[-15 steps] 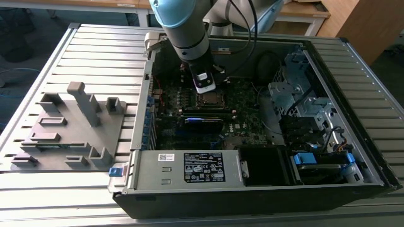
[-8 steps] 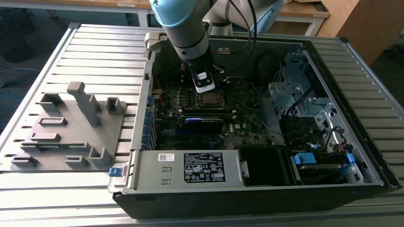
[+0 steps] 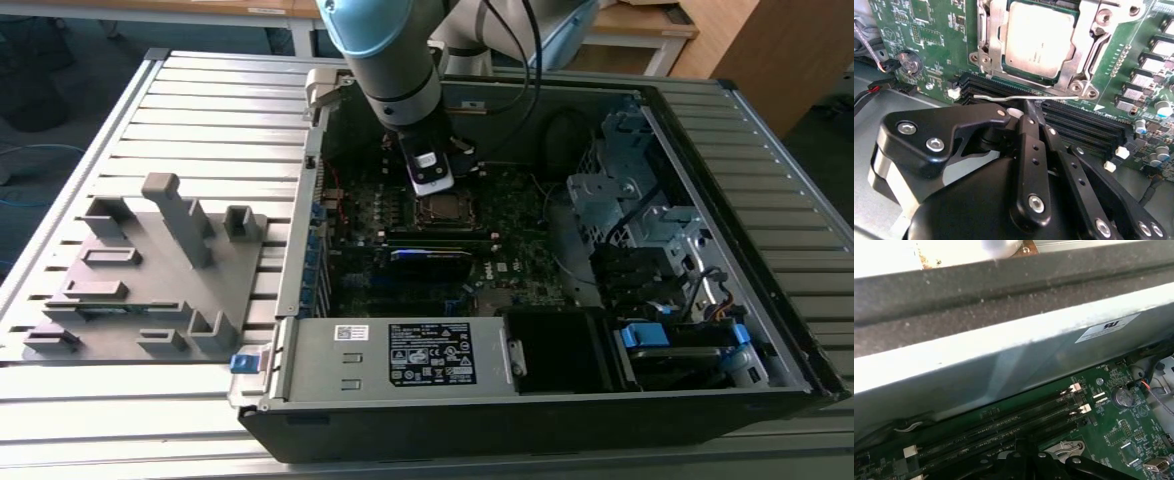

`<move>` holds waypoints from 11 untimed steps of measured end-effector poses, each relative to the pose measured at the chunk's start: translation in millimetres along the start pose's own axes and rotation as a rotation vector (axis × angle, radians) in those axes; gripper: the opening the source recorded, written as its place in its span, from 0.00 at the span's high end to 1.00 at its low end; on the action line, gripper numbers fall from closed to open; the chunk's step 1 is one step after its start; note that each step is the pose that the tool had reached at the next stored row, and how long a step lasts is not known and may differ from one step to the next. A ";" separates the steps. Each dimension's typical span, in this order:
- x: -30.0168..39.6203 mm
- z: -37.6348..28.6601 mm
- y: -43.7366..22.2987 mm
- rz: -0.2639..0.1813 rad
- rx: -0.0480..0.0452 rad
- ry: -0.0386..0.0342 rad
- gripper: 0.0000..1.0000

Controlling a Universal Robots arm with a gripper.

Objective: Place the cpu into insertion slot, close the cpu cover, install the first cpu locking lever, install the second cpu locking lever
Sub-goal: 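Install the first cpu locking lever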

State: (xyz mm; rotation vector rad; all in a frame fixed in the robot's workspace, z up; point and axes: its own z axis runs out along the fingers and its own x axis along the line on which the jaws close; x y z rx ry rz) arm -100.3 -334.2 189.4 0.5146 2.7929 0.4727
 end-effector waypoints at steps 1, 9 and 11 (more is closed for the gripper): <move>0.0 0.0 0.0 0.000 0.0001 0.0000 0.90; -1.4 -6.4 2.6 0.000 -0.0004 -0.0001 0.90; -1.5 -7.0 2.7 0.000 0.0000 0.0001 0.90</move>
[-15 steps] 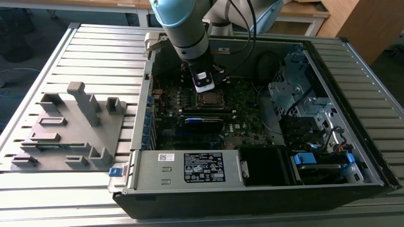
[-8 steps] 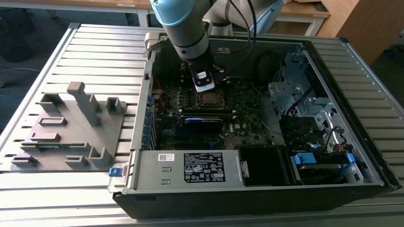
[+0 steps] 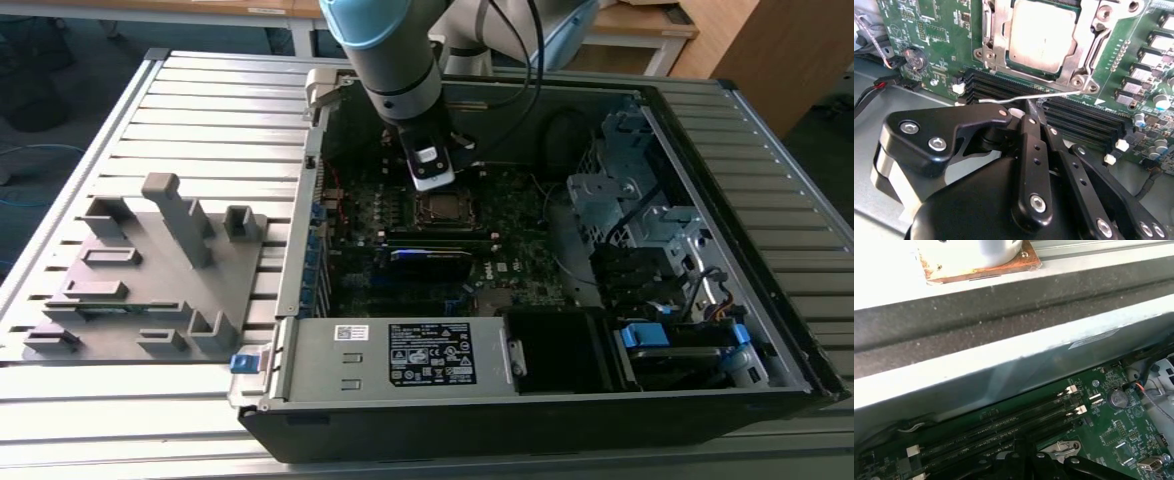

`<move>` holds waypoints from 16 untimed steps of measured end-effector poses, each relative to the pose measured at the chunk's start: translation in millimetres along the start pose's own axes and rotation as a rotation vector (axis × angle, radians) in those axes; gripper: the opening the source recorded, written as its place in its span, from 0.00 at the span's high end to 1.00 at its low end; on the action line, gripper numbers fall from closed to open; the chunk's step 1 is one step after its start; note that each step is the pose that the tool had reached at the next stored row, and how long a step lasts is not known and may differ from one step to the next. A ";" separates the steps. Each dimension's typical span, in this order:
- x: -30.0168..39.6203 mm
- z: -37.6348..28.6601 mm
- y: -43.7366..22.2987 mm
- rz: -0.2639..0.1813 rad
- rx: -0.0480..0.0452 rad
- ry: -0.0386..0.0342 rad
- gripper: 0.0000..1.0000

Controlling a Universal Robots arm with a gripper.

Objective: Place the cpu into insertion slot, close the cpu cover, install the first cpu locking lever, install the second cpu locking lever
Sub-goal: 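Install the first cpu locking lever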

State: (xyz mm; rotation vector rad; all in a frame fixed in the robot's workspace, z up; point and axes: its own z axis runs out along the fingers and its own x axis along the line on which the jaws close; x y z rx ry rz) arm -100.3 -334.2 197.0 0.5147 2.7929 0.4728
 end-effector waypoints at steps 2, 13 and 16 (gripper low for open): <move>-0.2 -0.7 0.3 0.000 -0.0001 -0.0001 0.90; -0.4 -2.0 0.8 0.000 0.0000 0.0000 0.90; -0.8 -3.6 1.4 0.000 -0.0001 -0.0001 0.90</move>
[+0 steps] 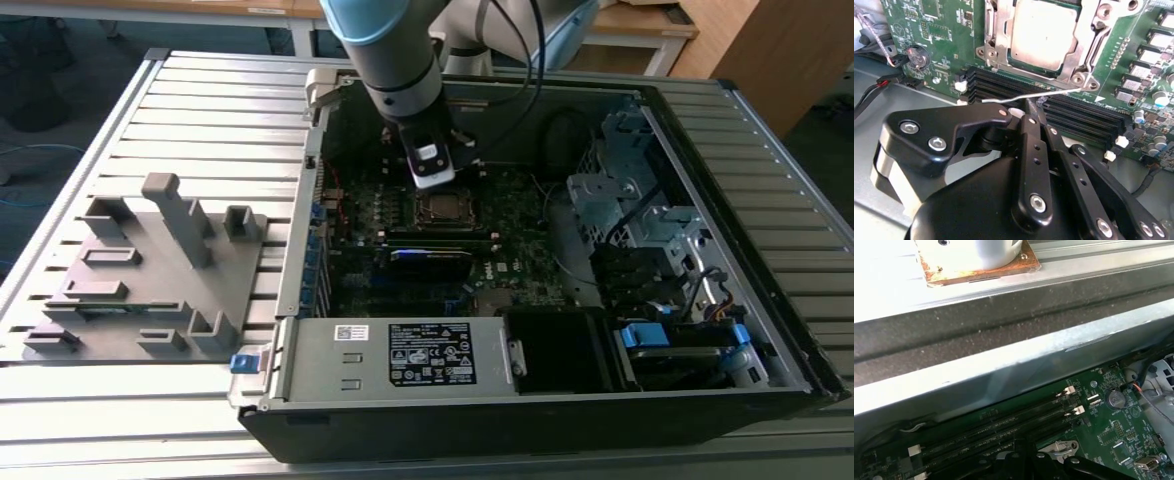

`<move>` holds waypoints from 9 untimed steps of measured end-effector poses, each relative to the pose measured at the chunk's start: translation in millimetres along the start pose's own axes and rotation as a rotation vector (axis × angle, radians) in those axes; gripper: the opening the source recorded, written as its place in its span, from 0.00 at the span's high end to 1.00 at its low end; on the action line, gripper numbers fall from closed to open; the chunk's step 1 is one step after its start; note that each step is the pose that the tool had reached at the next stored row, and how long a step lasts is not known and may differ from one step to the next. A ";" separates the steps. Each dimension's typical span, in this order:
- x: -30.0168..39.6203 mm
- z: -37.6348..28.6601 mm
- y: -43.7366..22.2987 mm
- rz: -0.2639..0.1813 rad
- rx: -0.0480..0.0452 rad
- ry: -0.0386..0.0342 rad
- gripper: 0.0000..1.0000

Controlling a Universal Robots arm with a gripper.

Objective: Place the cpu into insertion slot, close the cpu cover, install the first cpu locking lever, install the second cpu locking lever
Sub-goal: 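Install the first cpu locking lever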

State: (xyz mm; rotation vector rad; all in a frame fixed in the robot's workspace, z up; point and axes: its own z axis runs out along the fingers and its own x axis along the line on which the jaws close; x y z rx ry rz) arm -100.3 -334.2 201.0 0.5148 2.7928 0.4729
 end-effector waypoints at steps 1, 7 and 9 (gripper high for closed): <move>-0.1 -0.5 0.2 0.000 0.0000 0.0000 0.90; -0.2 -0.9 0.4 0.000 -0.0002 0.0000 0.90; -0.4 -1.8 0.7 0.000 0.0004 0.0002 0.90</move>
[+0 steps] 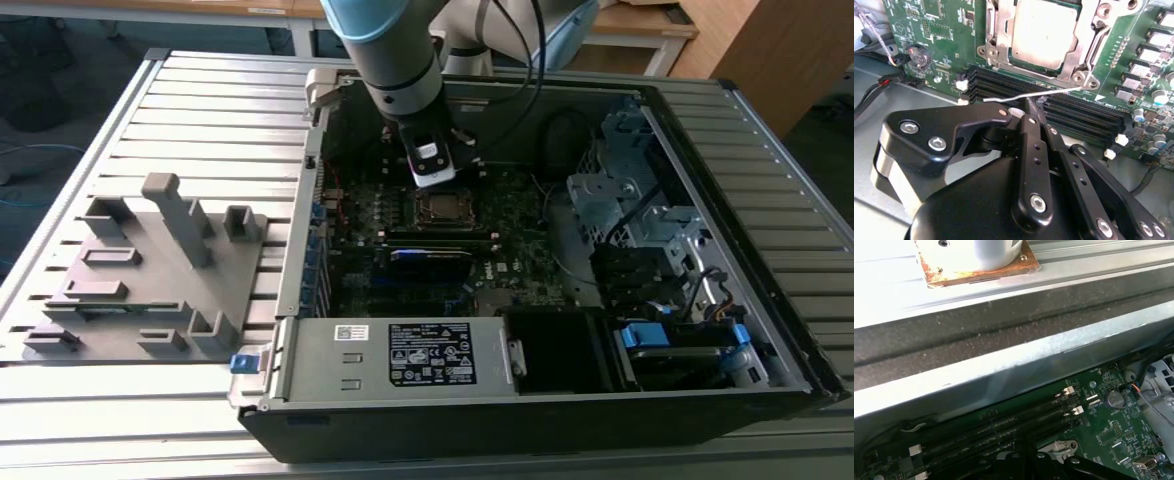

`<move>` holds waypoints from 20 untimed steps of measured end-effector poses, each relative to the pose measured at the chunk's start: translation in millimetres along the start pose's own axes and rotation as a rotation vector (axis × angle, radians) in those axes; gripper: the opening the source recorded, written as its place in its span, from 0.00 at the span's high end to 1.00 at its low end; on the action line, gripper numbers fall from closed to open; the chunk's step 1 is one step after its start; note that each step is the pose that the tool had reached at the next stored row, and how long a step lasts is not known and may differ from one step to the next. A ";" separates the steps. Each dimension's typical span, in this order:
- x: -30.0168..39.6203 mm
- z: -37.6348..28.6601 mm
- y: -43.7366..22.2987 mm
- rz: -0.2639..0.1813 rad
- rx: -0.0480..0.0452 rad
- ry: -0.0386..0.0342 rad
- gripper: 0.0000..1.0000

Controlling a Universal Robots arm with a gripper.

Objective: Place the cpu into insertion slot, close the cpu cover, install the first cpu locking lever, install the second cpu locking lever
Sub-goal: 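Install the first cpu locking lever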

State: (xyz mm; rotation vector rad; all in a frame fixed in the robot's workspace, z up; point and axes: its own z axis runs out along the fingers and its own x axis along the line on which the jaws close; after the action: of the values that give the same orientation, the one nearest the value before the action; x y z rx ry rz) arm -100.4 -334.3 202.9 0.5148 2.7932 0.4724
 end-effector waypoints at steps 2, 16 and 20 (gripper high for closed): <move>-0.3 -1.1 0.5 0.000 -0.0005 -0.0002 0.90; -1.5 -10.9 3.9 0.001 -0.0042 0.0006 0.90; 3.1 -12.3 2.4 0.002 -0.0094 -0.0003 0.90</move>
State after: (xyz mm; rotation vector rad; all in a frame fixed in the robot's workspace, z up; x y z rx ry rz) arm -106.3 -334.2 214.5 0.5154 2.7891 0.4856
